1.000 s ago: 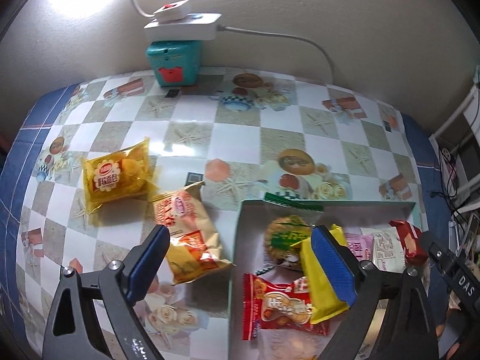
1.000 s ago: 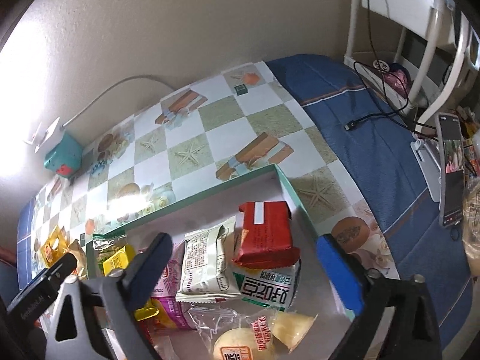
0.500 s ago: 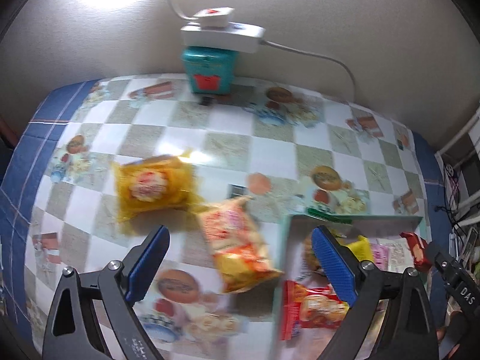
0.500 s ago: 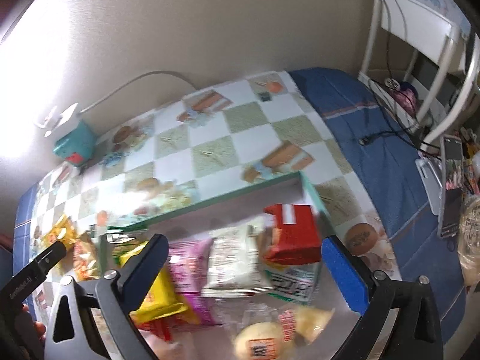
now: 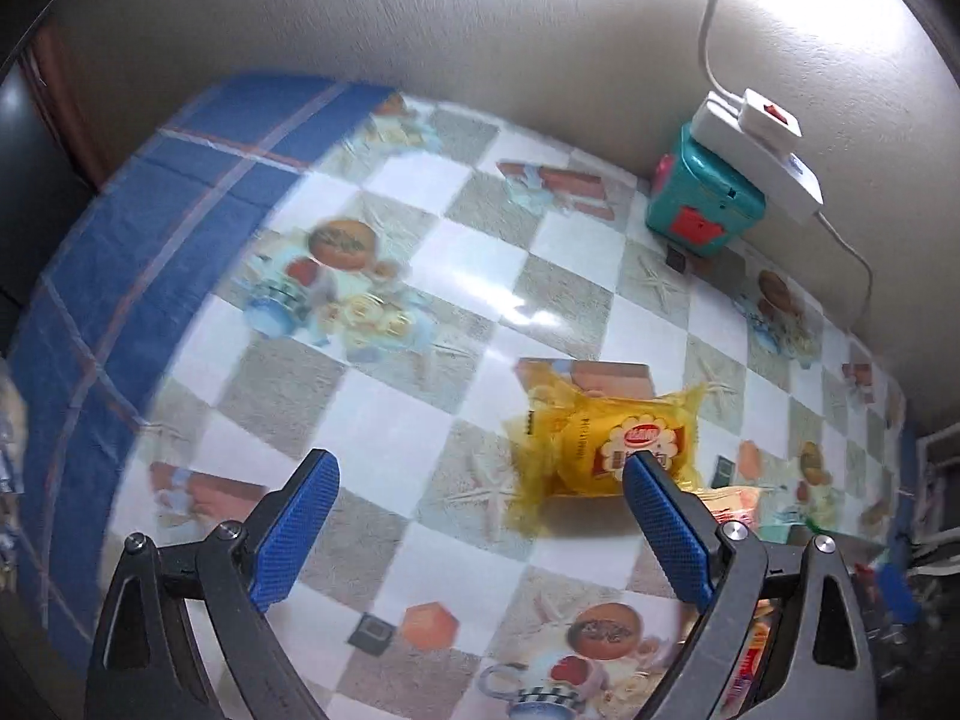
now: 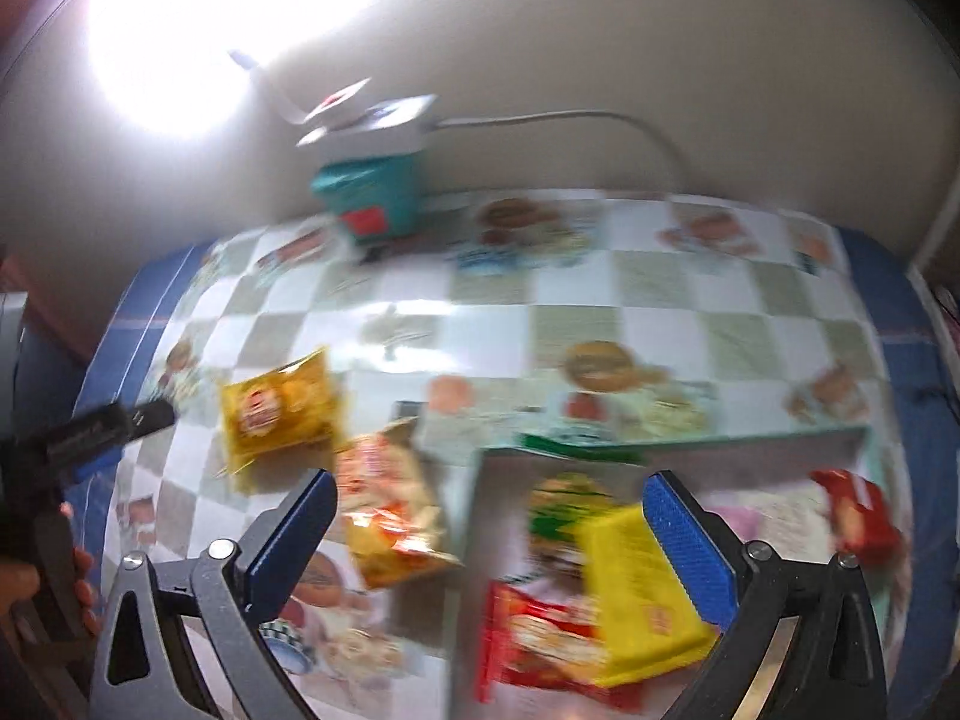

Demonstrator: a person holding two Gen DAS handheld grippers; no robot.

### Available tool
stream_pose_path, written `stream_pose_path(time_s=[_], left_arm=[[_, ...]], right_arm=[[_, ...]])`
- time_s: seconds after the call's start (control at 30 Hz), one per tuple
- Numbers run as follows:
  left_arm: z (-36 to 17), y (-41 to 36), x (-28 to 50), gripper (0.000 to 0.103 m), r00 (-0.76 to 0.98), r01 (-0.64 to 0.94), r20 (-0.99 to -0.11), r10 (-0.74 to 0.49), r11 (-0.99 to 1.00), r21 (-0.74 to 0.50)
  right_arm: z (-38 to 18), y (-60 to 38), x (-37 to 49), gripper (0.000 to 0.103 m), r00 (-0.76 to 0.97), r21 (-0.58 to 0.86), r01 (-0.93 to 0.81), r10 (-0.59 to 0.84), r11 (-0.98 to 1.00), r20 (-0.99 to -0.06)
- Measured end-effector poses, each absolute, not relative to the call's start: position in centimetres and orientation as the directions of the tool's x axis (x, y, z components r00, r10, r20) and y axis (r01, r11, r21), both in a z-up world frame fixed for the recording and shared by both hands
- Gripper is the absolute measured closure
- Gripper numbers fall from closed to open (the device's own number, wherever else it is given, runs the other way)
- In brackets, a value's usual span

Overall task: Organize snacks
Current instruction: 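Withdraw both open tools toward the yellow bread bag and beige chip bag, then grasp the yellow soft bread bag with the left tool while the right tool grasps the beige chip bag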

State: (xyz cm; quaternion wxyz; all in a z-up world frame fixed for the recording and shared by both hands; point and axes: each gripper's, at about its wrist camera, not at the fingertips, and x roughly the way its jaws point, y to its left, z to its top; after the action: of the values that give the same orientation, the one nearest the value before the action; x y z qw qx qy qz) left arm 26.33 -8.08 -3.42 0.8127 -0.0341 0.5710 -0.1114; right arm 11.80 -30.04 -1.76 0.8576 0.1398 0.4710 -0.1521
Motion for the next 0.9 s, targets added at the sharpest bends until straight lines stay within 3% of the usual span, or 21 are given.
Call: stream_pose_path(time_s=[0.2, 0.63, 0.8, 0.87, 0.9], left_arm=[[-5.1, -11.6, 28.1, 0.007, 0.24, 0.225, -0.929, -0.283, 0.947, -0.23], [-8.2, -17.0, 29.2, 0.007, 0.163, 0.361, -0.952, -0.261, 0.913, -0.189], [-8.8, -17.5, 29.5, 0.007, 0.16, 0.352, -0.956, -0.245, 0.919, -0.177], [-8.8, -17.4, 29.3, 0.007, 0.168, 0.351, -0.954, -0.247, 0.92, -0.176], [-8.7, -17.3, 29.2, 0.007, 0.173, 0.351, -0.953, -0.249, 0.92, -0.177]], right_arm=[[-4.4, -26.4, 15.0, 0.002, 0.458, 0.047, 0.28, -0.09, 0.959, -0.884], [-8.1, -25.1, 16.6, 0.011, 0.405, 0.016, 0.212, -0.073, 0.977, -0.911], [-8.8, -25.1, 16.8, 0.024, 0.386, 0.019, 0.205, -0.063, 0.979, -0.92], [-9.2, -25.1, 16.7, 0.033, 0.375, 0.015, 0.208, -0.066, 0.978, -0.925], [-9.4, -25.3, 16.6, 0.044, 0.369, 0.019, 0.214, -0.063, 0.977, -0.927]])
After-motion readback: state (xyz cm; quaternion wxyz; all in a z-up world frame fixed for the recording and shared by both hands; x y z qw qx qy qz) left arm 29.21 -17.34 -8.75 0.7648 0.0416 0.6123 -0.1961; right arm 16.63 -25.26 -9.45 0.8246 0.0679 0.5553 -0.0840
